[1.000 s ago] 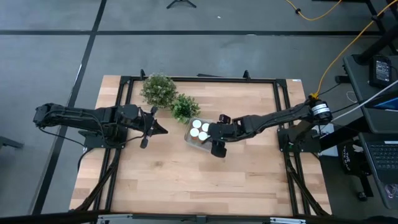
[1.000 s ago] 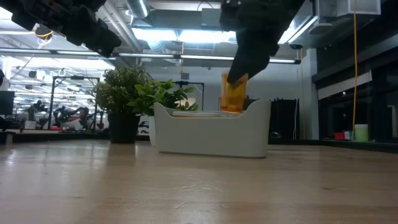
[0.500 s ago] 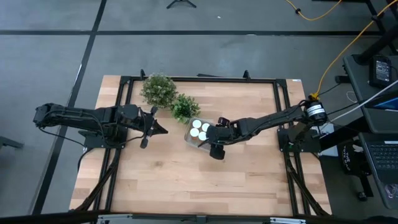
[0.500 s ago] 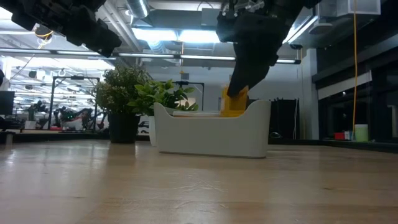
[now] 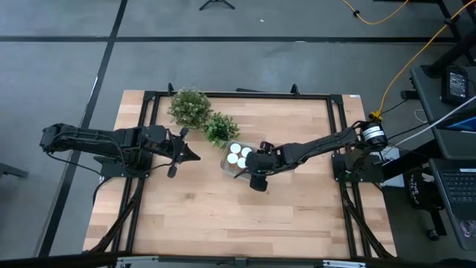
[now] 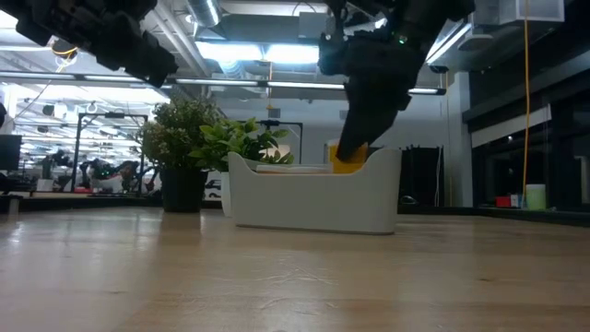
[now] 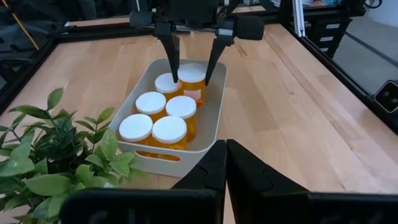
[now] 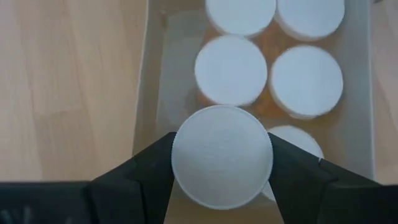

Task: Pick and place pill bottles into a basket
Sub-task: Put the orange pill bottle into the grey bin

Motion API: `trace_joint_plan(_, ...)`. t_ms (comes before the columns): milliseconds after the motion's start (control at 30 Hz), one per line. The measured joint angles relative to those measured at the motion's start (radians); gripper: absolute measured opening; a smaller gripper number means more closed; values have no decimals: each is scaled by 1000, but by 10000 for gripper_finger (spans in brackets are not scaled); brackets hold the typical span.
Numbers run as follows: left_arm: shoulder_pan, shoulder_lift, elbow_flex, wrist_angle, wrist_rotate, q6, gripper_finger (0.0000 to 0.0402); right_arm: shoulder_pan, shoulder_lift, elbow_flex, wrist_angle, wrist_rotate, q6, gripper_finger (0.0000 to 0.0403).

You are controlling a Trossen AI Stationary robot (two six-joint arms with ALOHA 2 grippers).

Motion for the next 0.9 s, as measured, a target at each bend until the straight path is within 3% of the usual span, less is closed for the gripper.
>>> trace_joint_plan(900,0,0,0,-16,0,0,6,0,19,-1,1,-1,-11,228)
